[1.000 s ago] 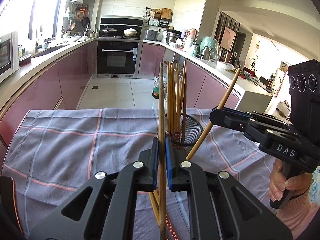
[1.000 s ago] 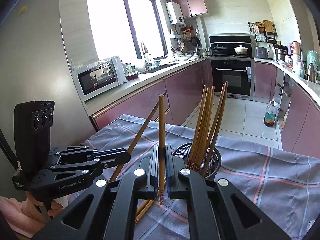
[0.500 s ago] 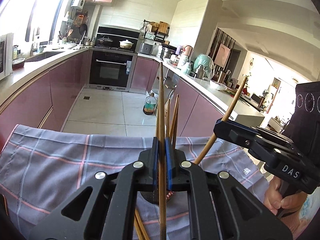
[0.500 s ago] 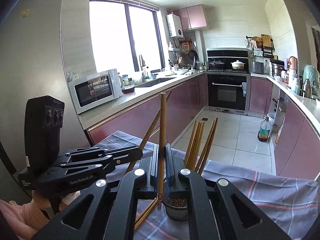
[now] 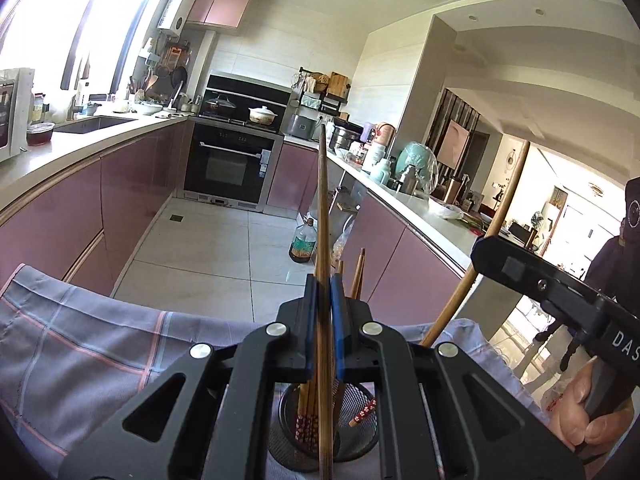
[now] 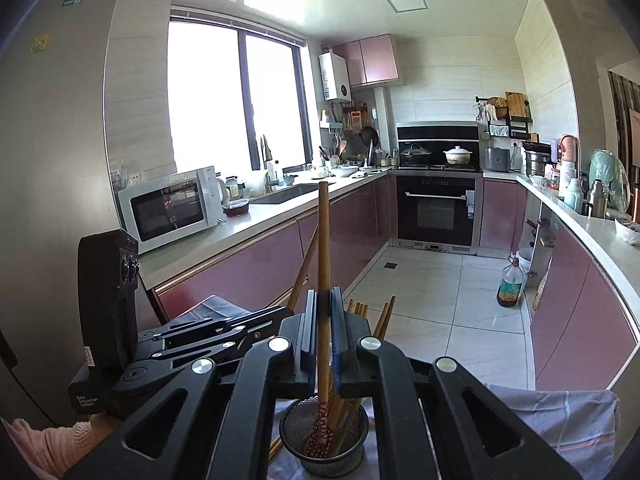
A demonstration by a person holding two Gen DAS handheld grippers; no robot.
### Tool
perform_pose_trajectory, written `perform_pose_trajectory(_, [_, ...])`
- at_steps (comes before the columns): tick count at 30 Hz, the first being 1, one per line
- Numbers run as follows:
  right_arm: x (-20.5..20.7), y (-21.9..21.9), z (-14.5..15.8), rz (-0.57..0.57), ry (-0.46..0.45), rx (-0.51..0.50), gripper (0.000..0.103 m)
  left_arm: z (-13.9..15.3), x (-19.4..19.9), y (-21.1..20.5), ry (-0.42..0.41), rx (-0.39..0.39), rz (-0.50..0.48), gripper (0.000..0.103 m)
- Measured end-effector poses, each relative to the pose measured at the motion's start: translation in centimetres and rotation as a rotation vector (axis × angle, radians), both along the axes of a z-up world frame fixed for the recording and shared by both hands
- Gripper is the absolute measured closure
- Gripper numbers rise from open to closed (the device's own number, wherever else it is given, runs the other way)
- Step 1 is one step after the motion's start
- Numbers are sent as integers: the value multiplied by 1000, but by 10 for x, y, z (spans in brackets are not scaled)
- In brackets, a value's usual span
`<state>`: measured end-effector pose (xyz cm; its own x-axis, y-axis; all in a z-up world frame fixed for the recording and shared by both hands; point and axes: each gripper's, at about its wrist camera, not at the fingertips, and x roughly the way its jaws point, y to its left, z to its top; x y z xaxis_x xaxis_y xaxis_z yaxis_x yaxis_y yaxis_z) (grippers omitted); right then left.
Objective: Organize utensils
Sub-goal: 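Lower both chopsticks into the black mesh cup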
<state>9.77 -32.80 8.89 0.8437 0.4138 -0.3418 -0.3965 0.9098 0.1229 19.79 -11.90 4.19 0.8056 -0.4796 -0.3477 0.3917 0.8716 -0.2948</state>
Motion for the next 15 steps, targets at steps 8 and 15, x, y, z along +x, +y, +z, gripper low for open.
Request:
perform_pose_trajectory(8, [18,2,-31,-16,61,-22,98,-23,22,-21,-30,44,87,95])
perform_pose_trajectory(15, [22,9,-59,1,136,-48,98,-53,30,-32,-6,121,103,95])
